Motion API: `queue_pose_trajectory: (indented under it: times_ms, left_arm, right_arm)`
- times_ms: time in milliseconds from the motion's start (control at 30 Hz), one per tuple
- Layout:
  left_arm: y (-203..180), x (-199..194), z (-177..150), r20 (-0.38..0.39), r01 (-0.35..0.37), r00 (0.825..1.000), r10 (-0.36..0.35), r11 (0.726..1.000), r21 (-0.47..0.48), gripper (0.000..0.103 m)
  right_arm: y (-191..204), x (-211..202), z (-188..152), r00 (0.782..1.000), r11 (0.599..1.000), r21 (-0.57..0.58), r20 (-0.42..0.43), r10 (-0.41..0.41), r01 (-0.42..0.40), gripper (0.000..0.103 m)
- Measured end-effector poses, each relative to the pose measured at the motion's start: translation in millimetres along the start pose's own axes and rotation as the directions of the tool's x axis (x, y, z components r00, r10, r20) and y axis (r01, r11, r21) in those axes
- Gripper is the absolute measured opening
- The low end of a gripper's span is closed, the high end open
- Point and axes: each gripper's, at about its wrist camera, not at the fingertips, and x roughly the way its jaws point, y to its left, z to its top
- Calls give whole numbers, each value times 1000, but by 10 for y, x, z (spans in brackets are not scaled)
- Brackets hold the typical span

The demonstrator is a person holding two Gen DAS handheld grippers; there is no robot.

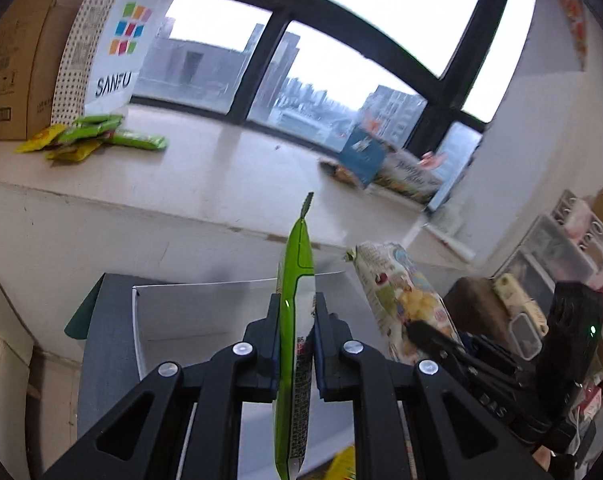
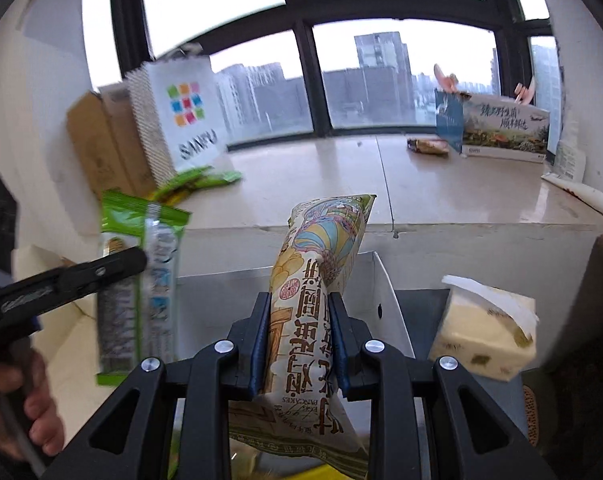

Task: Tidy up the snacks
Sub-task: 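Carry both snacks into the white box and open both tools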

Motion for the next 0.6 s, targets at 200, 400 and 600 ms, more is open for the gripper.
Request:
queue_pose_trajectory:
  times_ms: [200,400,600]
  left_arm:
    - [188,342,-87,-114,-110,988,107,994,-16,57]
    - [249,358,-294,-144,-166,975,167,986,19,103]
    - [129,152,-370,-108,-164,979,172,983,76,103]
  right_arm:
    - [1,404,24,998,1000,13,-57,-23,24,38]
    - [8,338,-66,996,999,1,-72,-50,51,103]
    - [-60,26,-77,1000,999,39,-24,-11,12,103]
